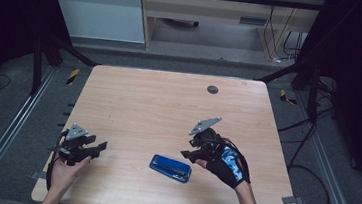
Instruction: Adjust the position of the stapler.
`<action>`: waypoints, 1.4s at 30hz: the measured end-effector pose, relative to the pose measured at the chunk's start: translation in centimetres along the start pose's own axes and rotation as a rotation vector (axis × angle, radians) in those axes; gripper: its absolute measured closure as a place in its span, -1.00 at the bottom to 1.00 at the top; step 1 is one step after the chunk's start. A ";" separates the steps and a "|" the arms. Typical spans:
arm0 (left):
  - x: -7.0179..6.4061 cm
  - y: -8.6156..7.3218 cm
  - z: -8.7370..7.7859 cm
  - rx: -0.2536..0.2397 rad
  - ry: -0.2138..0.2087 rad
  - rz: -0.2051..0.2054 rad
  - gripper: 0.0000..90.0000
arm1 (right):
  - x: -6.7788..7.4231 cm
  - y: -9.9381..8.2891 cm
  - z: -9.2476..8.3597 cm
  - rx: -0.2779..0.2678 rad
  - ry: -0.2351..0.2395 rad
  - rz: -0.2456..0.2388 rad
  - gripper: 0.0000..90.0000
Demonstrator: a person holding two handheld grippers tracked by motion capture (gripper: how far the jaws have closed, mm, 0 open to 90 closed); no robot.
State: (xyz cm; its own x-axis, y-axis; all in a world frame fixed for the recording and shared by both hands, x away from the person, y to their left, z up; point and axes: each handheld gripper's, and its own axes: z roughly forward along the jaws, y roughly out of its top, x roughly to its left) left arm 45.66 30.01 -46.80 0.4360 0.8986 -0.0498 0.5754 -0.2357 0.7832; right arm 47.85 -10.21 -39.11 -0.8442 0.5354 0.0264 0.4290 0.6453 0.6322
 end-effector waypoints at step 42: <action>-0.2 0.0 0.1 0.019 0.005 0.028 -0.06 | 2.2 0.8 6.8 0.251 0.111 -0.122 0.15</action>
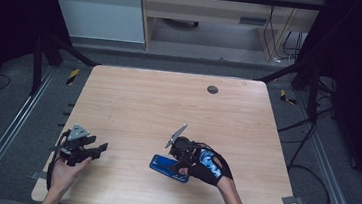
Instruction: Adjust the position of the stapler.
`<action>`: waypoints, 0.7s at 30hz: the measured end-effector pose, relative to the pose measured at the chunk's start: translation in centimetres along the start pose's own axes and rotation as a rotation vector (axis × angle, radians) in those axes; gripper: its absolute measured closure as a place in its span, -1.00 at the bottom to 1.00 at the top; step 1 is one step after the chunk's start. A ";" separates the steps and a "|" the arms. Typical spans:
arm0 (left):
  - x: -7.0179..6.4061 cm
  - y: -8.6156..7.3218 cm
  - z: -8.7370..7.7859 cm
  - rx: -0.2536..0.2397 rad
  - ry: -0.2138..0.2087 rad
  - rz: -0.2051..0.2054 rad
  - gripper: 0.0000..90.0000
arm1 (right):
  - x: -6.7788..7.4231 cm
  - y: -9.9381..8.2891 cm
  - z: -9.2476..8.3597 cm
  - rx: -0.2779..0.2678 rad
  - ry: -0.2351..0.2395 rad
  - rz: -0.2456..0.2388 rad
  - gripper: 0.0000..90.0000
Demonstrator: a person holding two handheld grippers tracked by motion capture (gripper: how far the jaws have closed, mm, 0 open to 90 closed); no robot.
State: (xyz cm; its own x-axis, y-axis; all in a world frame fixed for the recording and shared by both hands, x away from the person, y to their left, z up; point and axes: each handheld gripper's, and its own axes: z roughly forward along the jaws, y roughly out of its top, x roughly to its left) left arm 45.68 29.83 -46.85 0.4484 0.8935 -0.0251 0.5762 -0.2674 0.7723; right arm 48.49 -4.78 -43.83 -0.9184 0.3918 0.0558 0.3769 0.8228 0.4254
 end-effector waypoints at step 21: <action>-0.1 0.0 0.1 0.007 -0.003 0.007 -0.06 | -0.3 0.2 1.7 0.029 -0.003 -0.017 0.35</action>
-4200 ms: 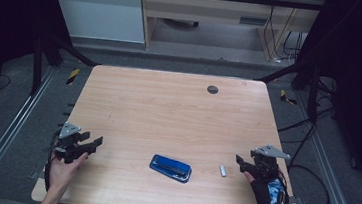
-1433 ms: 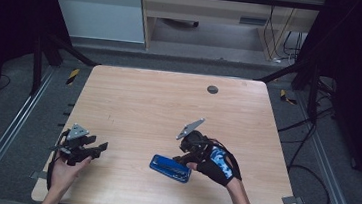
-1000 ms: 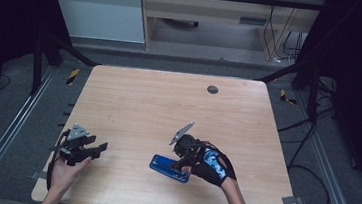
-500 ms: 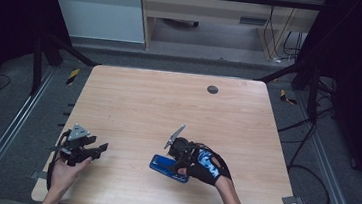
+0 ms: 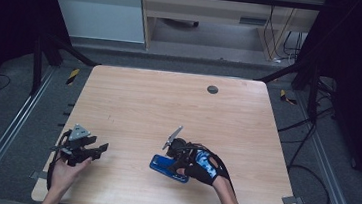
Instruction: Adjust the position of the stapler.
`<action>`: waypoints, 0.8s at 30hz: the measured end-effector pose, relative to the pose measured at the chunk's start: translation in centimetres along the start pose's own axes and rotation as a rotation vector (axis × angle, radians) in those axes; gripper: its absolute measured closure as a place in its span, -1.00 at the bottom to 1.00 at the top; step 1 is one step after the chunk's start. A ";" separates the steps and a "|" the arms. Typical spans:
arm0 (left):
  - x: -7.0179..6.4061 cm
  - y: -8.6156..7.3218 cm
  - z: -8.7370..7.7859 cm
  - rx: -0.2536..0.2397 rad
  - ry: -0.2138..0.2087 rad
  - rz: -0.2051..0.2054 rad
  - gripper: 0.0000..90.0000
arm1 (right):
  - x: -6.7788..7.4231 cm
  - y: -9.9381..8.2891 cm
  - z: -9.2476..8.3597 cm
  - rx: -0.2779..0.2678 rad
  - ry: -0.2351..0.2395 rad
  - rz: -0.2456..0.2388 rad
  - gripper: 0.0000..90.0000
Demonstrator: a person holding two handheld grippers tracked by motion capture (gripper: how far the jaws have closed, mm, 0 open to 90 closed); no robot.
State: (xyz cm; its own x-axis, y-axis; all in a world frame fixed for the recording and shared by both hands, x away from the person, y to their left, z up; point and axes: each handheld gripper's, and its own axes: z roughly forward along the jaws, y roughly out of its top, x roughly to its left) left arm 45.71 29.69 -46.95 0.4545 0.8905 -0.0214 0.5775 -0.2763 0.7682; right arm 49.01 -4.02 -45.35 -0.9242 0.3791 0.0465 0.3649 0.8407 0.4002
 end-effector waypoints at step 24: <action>0.0 0.0 -0.1 -0.002 0.000 0.002 -0.06 | 0.1 -0.1 -0.8 0.006 -0.023 -0.076 0.47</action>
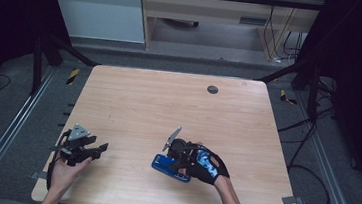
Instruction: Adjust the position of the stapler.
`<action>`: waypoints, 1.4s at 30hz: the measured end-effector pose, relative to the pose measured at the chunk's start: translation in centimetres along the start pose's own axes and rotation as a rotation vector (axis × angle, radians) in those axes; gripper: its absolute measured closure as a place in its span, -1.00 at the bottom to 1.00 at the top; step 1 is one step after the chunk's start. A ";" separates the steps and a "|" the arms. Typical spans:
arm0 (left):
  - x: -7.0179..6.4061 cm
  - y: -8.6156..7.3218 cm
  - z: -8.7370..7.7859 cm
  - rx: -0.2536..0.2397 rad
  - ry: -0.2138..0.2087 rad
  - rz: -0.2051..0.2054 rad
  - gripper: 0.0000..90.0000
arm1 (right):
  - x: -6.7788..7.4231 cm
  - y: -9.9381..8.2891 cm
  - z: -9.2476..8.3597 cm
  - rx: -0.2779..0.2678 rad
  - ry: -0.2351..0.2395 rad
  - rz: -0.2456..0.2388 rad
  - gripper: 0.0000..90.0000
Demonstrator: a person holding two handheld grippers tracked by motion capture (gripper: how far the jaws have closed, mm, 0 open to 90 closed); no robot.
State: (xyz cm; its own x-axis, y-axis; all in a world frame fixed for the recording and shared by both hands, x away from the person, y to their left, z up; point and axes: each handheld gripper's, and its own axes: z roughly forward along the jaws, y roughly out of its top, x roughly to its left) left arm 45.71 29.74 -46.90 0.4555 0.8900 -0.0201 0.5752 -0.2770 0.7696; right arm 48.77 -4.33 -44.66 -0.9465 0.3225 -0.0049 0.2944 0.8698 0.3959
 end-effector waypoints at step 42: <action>-0.5 0.0 0.2 0.006 -0.016 0.017 -0.07 | 1.2 -1.9 0.0 -0.074 0.150 -0.288 0.46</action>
State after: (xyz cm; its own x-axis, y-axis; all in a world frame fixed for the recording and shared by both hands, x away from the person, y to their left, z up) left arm 45.68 29.21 -47.00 0.4765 0.8790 -0.0173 0.5710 -0.2945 0.7663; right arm 47.05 -5.65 -45.40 -1.0000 0.0039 0.0064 0.0065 0.8859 0.4638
